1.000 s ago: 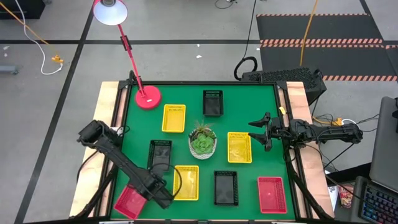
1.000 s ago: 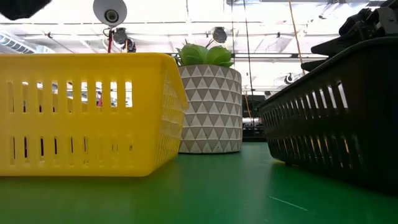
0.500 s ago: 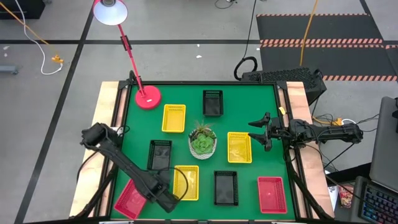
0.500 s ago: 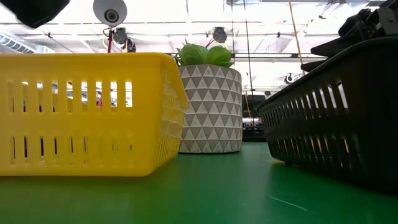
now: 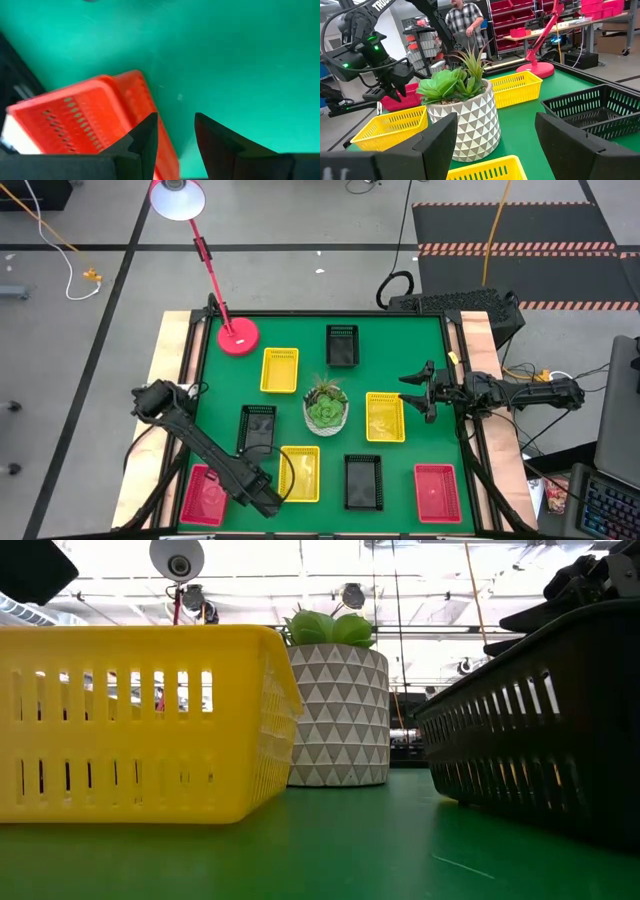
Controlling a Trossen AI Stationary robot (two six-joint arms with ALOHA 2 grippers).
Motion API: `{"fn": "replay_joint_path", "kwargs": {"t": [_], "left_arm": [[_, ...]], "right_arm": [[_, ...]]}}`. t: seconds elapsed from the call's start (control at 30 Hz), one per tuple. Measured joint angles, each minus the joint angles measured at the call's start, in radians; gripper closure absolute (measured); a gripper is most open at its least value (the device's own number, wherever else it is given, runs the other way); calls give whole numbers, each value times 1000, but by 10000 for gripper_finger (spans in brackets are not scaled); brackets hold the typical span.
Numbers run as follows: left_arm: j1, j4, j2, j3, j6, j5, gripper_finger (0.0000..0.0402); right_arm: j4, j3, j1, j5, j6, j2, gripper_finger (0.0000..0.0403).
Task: Stack baskets by color
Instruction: Adjust the stacked red bins, then stack the middle black bin on top of the bottom black bin
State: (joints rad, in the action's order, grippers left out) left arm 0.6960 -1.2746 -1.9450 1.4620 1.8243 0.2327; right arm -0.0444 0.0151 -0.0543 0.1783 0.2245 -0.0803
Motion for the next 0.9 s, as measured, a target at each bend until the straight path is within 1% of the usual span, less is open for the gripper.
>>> {"fn": "replay_joint_path", "kwargs": {"t": [0.2,0.4,0.57,0.7,0.9], "left_arm": [[-7,-4,1,0,-12,-1,270],[-45,-1,45,0,-63,-97,270],[-76,45,77,0,-216,-173,270],[-87,39,78,0,-317,-205,270],[-98,37,78,0,-566,-279,270]], "right_arm": [[0,0,0,0,0,-1,140],[0,0,0,0,0,-2,140],[0,0,0,0,2,-1,140],[0,0,0,0,0,-2,140],[0,0,0,0,-4,-2,140]]}}
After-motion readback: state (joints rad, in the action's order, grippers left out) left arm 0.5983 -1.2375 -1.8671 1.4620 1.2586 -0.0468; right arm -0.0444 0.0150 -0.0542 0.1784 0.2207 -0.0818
